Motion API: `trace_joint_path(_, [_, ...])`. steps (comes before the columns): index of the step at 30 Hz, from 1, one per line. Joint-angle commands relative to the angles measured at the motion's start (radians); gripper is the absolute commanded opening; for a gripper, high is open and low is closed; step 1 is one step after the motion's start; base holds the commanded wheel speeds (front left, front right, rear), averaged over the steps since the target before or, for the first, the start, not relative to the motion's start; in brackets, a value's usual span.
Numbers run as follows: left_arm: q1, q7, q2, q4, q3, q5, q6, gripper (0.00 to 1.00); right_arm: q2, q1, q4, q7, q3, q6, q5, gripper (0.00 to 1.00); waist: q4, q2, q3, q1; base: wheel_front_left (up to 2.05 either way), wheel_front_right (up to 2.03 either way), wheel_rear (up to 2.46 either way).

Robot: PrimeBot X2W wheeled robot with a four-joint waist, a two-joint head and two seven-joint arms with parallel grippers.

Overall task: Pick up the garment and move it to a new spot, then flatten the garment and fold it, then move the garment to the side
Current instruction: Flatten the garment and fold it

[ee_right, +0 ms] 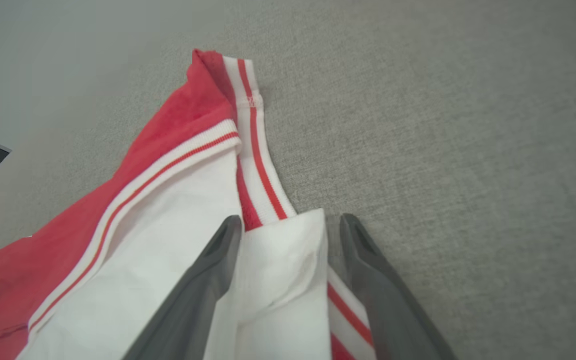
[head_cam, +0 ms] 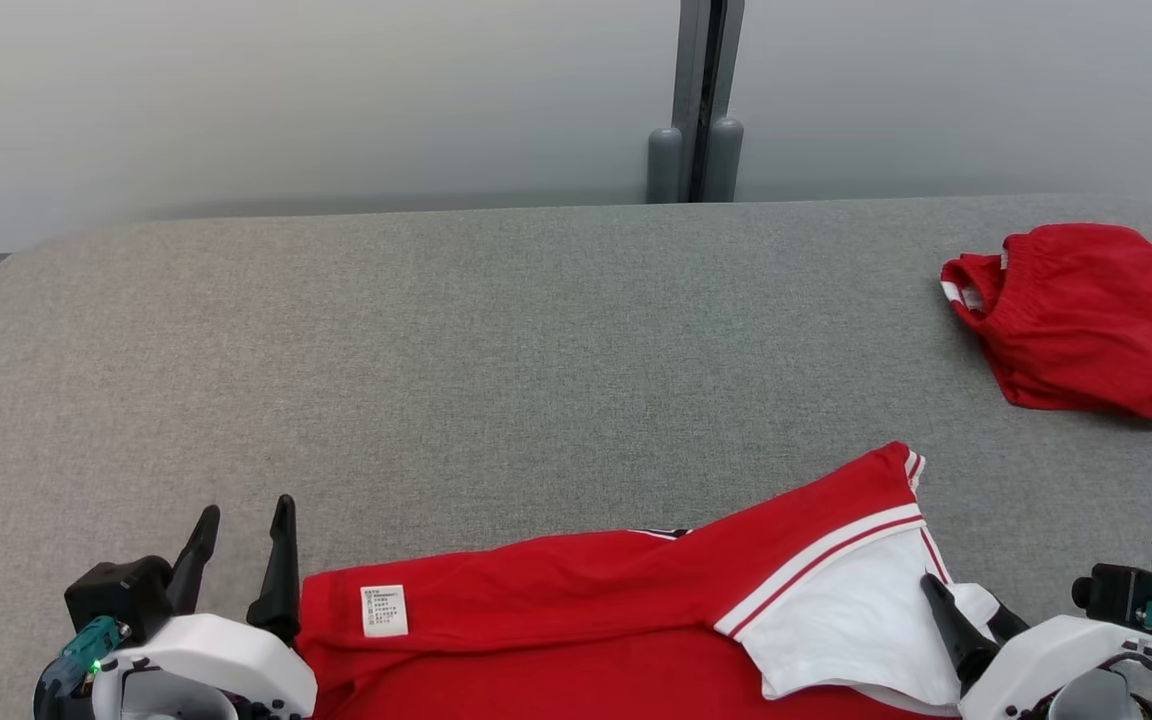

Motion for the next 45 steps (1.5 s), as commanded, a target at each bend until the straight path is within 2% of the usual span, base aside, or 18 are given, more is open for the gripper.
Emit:
trace_joint_path(1, [-0.024, -0.003, -0.001, 0.004, 0.004, -0.003, -0.004, 1.00, 0.004, -0.013, 0.020, 0.016, -0.005, 0.000, 0.014, 1.00, 0.003, 0.0000, 0.004, 0.0000, 0.00, 0.00, 0.00])
trace_joint_path(13, [-0.036, -0.006, -0.006, 0.031, 0.000, -0.007, -0.016, 1.00, 0.057, -0.058, 0.130, 0.191, 0.025, 0.001, 0.011, 1.00, 0.018, 0.0000, 0.004, 0.0000, 0.00, 0.00, 0.00])
trace_joint_path(17, [-0.035, -0.006, -0.006, 0.039, 0.004, -0.011, -0.021, 1.00, 0.073, -0.053, 0.122, 0.229, 0.032, 0.002, 0.007, 0.98, 0.022, 0.0000, 0.002, 0.0000, 0.00, 0.00, 0.00])
trace_joint_path(20, [-0.036, -0.008, -0.007, 0.044, 0.006, -0.011, -0.022, 1.00, 0.076, -0.046, 0.108, 0.250, 0.037, 0.003, 0.002, 0.44, 0.023, 0.0000, 0.001, 0.0000, 0.00, 0.00, 0.00])
trace_joint_path(21, [-0.036, -0.008, -0.008, 0.045, 0.007, -0.011, -0.023, 1.00, 0.078, -0.045, 0.101, 0.253, 0.037, 0.003, -0.001, 0.35, 0.023, 0.0000, 0.001, 0.0000, 0.00, 0.00, 0.00])
trace_joint_path(23, [-0.036, -0.009, -0.009, 0.048, 0.007, -0.012, -0.025, 1.00, 0.073, -0.043, 0.090, 0.256, 0.033, 0.003, -0.006, 0.00, 0.022, 0.0000, 0.000, 0.0000, 0.00, 0.00, 0.00])
trace_joint_path(34, [-0.039, -0.011, -0.009, 0.062, 0.009, -0.015, -0.035, 1.00, 0.045, -0.050, 0.037, 0.232, -0.003, 0.000, -0.042, 0.00, 0.015, 0.0000, 0.000, 0.0000, 0.00, 0.00, 0.00])
trace_joint_path(45, [-0.038, -0.011, -0.014, 0.073, 0.006, -0.011, -0.042, 1.00, -0.067, -0.113, -0.066, 0.317, -0.081, 0.000, -0.071, 0.00, -0.001, 0.0000, -0.001, 0.0000, 0.00, 0.00, 0.00])
